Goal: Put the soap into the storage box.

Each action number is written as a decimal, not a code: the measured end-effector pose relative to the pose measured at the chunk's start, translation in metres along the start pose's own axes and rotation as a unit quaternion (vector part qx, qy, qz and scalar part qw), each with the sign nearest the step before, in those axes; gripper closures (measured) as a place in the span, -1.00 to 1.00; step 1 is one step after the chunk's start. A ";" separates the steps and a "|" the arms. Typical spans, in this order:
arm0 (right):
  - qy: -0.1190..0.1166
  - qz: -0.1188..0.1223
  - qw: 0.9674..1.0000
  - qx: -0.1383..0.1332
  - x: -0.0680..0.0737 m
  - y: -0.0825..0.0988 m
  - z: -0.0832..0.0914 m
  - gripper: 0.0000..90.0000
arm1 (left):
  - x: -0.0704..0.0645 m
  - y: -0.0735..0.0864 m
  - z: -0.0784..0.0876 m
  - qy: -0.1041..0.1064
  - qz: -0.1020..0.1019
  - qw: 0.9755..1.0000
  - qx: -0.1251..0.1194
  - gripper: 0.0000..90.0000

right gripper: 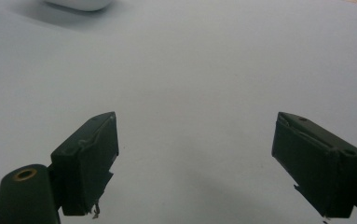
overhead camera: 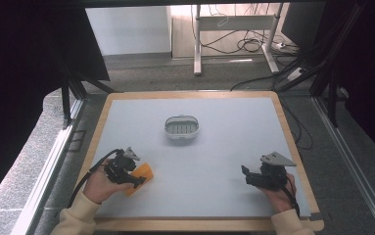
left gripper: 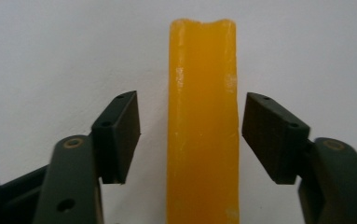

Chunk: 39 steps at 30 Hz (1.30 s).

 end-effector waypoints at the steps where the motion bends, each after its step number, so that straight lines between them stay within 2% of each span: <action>1: -0.001 0.000 1.000 0.000 0.000 0.000 0.000 -0.67 | -0.001 0.000 -0.001 0.001 0.001 1.000 0.002 -0.07; 5: -0.001 0.004 1.000 -0.002 0.000 -0.001 0.000 -0.67 | -0.003 0.005 -0.008 0.014 0.005 1.000 0.020 0.12; 8: -0.001 0.004 1.000 -0.001 0.000 0.000 0.000 -0.67 | -0.002 0.006 -0.010 0.015 0.006 1.000 0.023 0.21; 11: 0.002 0.006 1.000 0.001 0.000 0.000 0.000 -0.67 | -0.002 0.006 -0.011 0.005 -0.001 1.000 0.023 0.37; 23: 0.005 0.004 1.000 0.000 -0.001 0.000 0.000 -0.66 | -0.001 0.006 -0.009 0.016 0.000 1.000 0.022 0.38; 31: 0.008 0.006 1.000 -0.003 -0.001 0.000 0.000 -0.66 | 0.003 0.003 0.002 0.021 0.009 1.000 0.003 0.38; 39: 0.009 0.006 1.000 -0.003 -0.002 -0.001 0.000 -0.66 | 0.007 0.002 0.008 0.015 0.011 1.000 -0.007 0.38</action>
Point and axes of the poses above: each handheld gripper's, and its own axes: z roughly backward along the jaws, y roughly out of its underside, x roughly to its left, the point moved 7 cm from there along -z, roughly forward along the jaws, and after that the axes turned 9 degrees about -x, right-handed, at the moved point
